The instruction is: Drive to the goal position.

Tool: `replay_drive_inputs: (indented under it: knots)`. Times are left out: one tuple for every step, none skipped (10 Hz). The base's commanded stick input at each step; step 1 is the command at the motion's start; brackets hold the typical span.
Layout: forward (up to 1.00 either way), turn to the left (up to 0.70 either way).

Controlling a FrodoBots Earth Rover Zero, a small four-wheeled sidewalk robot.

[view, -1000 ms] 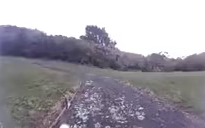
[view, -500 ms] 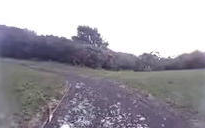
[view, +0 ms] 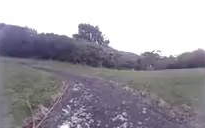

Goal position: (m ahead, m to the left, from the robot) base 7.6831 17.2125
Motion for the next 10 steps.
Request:
replay_drive_inputs:
  knots:
    - [0.7,0.0]
    - [0.7,0.0]
    - [0.7,0.0]
    - [0.7,0.0]
    - [0.7,0.0]
    - [0.7,0.0]
    - [0.7,0.0]
    - [0.7,0.0]
    - [0.7,0.02]
    - [0.7,0.16]
